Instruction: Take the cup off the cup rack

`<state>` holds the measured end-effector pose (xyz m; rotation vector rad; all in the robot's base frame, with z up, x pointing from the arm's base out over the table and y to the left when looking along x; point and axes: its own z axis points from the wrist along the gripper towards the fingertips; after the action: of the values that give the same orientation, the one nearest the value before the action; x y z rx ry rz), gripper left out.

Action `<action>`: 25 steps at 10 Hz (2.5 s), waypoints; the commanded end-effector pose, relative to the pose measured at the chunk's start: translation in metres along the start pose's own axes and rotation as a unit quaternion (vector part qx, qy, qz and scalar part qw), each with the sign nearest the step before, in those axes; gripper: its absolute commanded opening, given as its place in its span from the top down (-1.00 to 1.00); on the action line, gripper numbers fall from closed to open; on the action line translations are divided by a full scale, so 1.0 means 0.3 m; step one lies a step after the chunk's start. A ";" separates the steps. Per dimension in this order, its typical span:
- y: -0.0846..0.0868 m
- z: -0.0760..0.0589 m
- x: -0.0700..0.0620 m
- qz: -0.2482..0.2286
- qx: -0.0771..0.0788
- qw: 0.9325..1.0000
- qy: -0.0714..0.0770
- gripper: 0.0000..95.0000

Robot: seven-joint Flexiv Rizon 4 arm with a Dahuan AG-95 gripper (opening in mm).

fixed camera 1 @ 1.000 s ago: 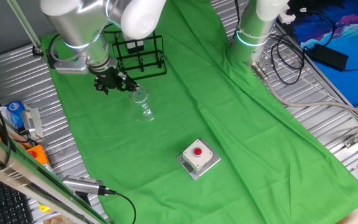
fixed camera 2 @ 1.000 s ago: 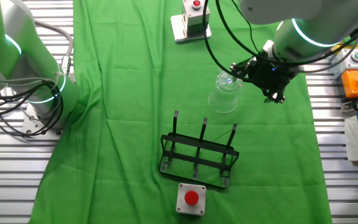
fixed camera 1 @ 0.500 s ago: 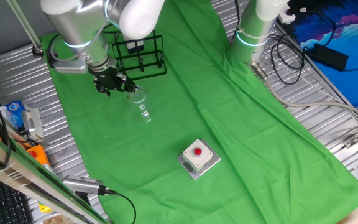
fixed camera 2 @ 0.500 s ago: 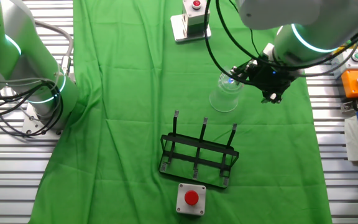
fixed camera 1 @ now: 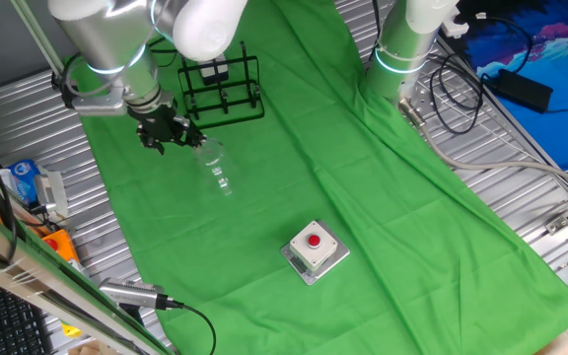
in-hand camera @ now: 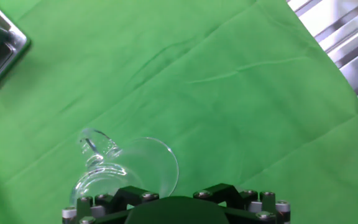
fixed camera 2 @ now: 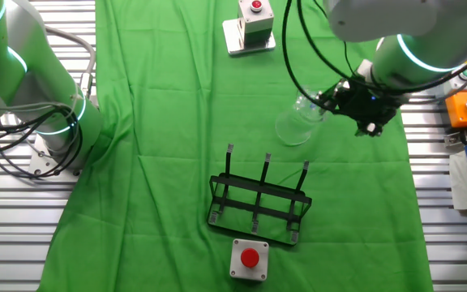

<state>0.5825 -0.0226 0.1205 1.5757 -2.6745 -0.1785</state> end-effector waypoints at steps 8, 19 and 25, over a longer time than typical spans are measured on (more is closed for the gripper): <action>-0.042 -0.050 -0.003 0.031 0.011 0.999 -0.003 -0.60; 0.171 0.018 -0.054 0.167 -0.018 0.985 -0.025 -1.00; 0.234 0.053 -0.051 0.256 -0.024 0.965 -0.041 -1.00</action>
<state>0.5307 0.0246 0.1144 0.8758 -2.9862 -0.2963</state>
